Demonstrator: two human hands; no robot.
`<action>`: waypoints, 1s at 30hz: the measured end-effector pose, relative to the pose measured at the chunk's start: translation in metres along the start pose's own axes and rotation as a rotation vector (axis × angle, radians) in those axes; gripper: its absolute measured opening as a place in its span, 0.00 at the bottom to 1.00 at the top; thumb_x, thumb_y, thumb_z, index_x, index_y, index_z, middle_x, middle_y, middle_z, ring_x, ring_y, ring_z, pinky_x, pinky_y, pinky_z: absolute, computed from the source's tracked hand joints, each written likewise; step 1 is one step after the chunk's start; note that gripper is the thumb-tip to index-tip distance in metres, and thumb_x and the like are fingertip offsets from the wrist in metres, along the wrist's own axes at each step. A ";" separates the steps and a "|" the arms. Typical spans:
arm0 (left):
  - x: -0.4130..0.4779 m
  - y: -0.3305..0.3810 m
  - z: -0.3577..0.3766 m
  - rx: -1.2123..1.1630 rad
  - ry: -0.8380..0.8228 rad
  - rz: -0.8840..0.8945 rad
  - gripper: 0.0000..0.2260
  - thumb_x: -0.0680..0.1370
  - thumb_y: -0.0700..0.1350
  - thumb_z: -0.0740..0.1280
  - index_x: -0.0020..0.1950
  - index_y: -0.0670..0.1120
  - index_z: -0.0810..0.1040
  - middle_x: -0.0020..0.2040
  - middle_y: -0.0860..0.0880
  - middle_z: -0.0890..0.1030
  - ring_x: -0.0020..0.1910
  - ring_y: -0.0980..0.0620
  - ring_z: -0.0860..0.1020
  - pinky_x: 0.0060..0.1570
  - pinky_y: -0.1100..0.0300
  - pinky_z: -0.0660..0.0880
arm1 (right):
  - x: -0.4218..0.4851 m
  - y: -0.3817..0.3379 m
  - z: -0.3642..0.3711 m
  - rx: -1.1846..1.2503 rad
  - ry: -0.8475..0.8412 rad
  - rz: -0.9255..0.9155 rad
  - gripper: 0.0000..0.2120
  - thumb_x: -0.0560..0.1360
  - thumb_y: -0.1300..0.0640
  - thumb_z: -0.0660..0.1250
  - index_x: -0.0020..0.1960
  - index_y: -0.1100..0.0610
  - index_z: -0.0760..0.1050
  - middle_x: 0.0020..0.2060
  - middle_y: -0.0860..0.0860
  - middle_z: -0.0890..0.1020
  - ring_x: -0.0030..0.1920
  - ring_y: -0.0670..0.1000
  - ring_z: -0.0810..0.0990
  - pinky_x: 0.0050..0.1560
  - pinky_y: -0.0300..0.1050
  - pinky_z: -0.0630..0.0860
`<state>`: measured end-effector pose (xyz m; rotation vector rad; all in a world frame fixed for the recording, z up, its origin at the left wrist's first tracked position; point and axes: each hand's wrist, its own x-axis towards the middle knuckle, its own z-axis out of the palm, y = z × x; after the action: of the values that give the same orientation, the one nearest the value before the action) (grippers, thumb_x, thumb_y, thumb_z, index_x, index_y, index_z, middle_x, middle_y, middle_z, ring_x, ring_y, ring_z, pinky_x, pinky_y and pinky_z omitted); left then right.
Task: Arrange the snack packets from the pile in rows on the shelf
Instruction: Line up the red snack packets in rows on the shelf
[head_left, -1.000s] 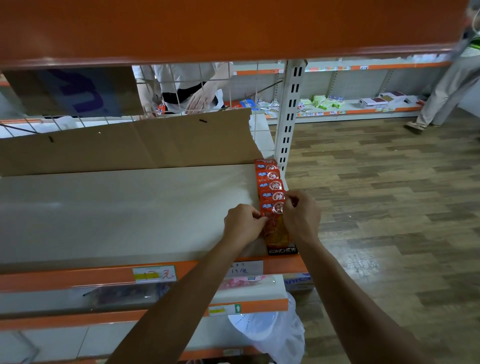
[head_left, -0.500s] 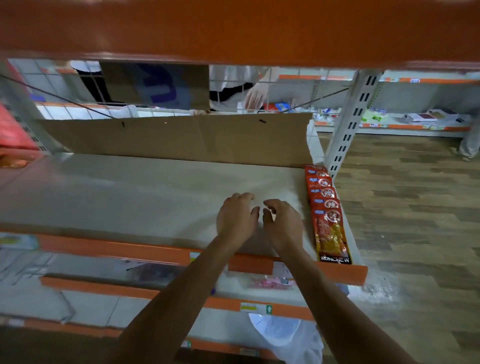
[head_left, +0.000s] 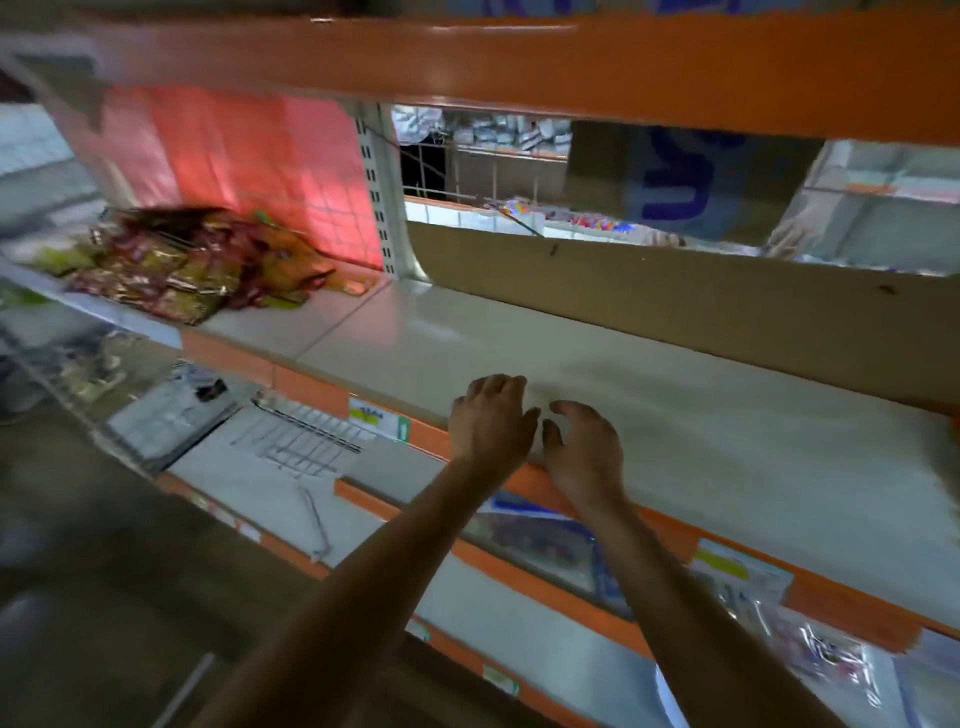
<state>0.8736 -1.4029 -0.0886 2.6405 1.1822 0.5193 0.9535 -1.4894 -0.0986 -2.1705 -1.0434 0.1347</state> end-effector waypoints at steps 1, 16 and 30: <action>0.001 -0.014 -0.005 0.003 0.002 -0.011 0.21 0.79 0.54 0.62 0.70 0.48 0.69 0.68 0.47 0.73 0.68 0.46 0.69 0.63 0.50 0.68 | 0.002 -0.011 0.010 0.002 -0.009 -0.012 0.15 0.78 0.56 0.62 0.64 0.58 0.76 0.62 0.53 0.79 0.62 0.53 0.76 0.61 0.43 0.69; 0.060 -0.179 -0.049 0.036 0.030 -0.261 0.23 0.79 0.54 0.62 0.72 0.48 0.67 0.69 0.45 0.71 0.68 0.44 0.67 0.65 0.49 0.68 | 0.082 -0.136 0.144 0.042 -0.176 -0.116 0.14 0.77 0.56 0.63 0.61 0.57 0.76 0.58 0.55 0.80 0.59 0.56 0.77 0.59 0.47 0.72; 0.142 -0.304 -0.063 0.080 -0.001 -0.356 0.20 0.80 0.54 0.61 0.69 0.47 0.68 0.66 0.45 0.72 0.64 0.44 0.71 0.59 0.49 0.71 | 0.164 -0.221 0.245 0.063 -0.230 -0.156 0.14 0.78 0.54 0.63 0.62 0.55 0.77 0.57 0.52 0.81 0.56 0.53 0.78 0.52 0.40 0.70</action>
<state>0.7300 -1.0933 -0.0948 2.4082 1.6561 0.4106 0.8291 -1.1424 -0.1045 -2.0428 -1.3151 0.3465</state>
